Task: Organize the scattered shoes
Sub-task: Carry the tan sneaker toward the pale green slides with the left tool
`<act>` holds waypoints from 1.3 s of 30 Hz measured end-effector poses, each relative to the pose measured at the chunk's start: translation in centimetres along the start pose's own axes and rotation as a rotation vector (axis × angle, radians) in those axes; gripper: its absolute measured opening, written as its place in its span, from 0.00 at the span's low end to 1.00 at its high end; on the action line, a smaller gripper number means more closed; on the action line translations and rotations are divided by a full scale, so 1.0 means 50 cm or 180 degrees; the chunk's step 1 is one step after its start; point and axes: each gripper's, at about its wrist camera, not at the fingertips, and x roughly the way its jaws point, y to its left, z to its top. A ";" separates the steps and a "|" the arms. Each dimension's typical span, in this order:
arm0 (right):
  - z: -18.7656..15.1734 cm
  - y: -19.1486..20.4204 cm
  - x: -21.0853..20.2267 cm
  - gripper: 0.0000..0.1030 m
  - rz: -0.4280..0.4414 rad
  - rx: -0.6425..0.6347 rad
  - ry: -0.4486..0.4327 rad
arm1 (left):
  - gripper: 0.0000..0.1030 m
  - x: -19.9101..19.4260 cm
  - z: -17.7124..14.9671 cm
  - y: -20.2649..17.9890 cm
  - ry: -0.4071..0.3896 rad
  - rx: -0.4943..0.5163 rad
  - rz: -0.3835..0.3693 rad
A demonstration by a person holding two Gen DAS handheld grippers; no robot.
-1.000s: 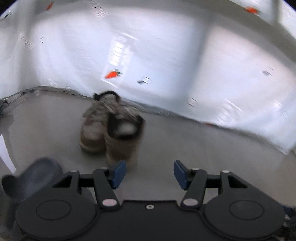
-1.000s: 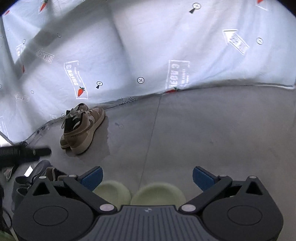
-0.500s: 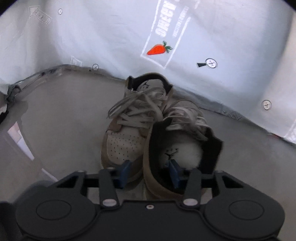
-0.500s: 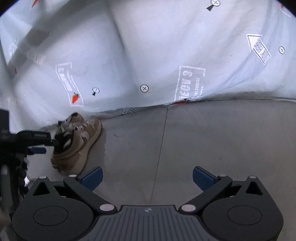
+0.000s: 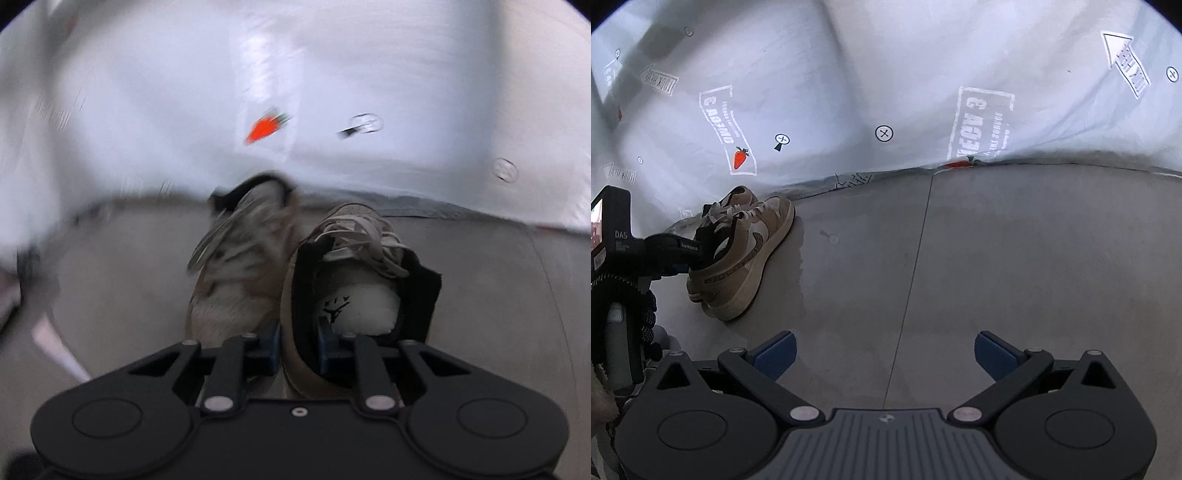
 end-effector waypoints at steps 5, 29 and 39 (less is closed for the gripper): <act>0.001 -0.014 -0.018 0.99 -0.0082 0.0086 -0.0074 | 0.20 -0.007 0.012 -0.037 -0.0063 0.0039 -0.0023; 0.033 -0.041 -0.015 0.99 -0.0339 0.0113 -0.0181 | 0.15 0.135 0.003 0.082 0.0386 -0.0746 -0.0476; 0.016 -0.055 -0.022 0.99 -0.0375 0.0206 -0.0126 | 0.16 0.067 -0.009 -0.078 0.0394 -0.0058 -0.1099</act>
